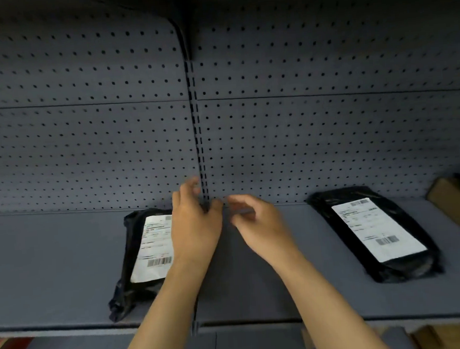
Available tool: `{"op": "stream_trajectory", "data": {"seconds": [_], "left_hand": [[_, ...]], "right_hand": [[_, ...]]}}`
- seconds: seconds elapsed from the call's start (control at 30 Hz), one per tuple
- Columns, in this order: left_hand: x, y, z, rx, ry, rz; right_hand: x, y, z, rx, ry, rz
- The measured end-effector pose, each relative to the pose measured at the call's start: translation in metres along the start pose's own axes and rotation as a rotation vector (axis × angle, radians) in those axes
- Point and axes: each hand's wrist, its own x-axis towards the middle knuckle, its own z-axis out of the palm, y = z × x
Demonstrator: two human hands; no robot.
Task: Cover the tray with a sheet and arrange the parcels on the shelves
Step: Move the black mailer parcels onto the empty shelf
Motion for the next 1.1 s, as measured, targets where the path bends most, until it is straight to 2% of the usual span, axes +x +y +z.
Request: {"op": "stream_trajectory", "data": {"seconds": [0.27, 0.4, 0.6, 0.87, 1.1], "left_hand": [[-0.036, 0.064, 0.112, 0.042, -0.195, 0.007], [-0.056, 0.092, 0.175, 0.020, -0.310, -0.078], [-0.081, 0.120, 0.239, 0.027, -0.387, -0.204], [-0.112, 0.112, 0.267, 0.128, -0.379, -0.256], [-0.127, 0.104, 0.274, 0.112, -0.351, -0.338]], "right_hand": [[-0.014, 0.032, -0.131, 0.009, 0.188, -0.001], [-0.017, 0.061, -0.197, -0.005, 0.234, -0.003], [-0.016, 0.103, -0.279, -0.033, 0.253, -0.002], [-0.010, 0.161, -0.297, -0.090, 0.217, 0.129], [-0.011, 0.183, -0.288, 0.007, 0.142, 0.274]]}}
